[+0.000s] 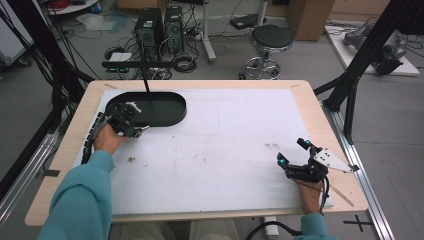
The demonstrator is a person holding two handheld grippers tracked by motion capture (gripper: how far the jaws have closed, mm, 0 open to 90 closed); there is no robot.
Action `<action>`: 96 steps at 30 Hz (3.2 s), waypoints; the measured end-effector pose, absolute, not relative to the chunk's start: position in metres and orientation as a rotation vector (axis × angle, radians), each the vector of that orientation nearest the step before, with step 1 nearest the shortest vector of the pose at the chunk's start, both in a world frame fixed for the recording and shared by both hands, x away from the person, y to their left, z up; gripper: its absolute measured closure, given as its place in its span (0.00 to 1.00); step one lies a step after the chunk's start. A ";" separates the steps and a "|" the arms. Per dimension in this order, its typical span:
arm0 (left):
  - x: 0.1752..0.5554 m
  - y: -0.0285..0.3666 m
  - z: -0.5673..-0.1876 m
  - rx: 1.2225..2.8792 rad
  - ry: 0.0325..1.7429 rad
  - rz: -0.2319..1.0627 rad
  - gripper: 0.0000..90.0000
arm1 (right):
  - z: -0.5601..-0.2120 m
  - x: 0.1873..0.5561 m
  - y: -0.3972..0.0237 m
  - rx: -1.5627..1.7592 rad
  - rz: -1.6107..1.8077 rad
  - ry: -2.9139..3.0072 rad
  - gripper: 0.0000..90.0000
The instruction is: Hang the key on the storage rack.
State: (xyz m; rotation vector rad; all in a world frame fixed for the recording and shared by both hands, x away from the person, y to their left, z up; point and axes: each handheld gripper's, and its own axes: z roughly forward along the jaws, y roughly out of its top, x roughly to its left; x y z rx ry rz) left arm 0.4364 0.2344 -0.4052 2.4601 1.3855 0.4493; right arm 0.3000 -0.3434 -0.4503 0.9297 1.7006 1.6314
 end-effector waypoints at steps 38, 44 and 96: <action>0.439 0.238 -0.408 2.441 1.405 0.370 0.98 | -0.450 0.300 -0.343 0.936 1.636 1.697 0.01; 0.438 0.242 -0.404 2.424 1.389 0.347 0.98 | -0.450 0.300 -0.344 0.937 1.638 1.697 0.01; 0.435 0.270 -0.288 1.955 0.886 0.371 0.98 | -0.450 0.300 -0.343 0.938 1.631 1.696 0.01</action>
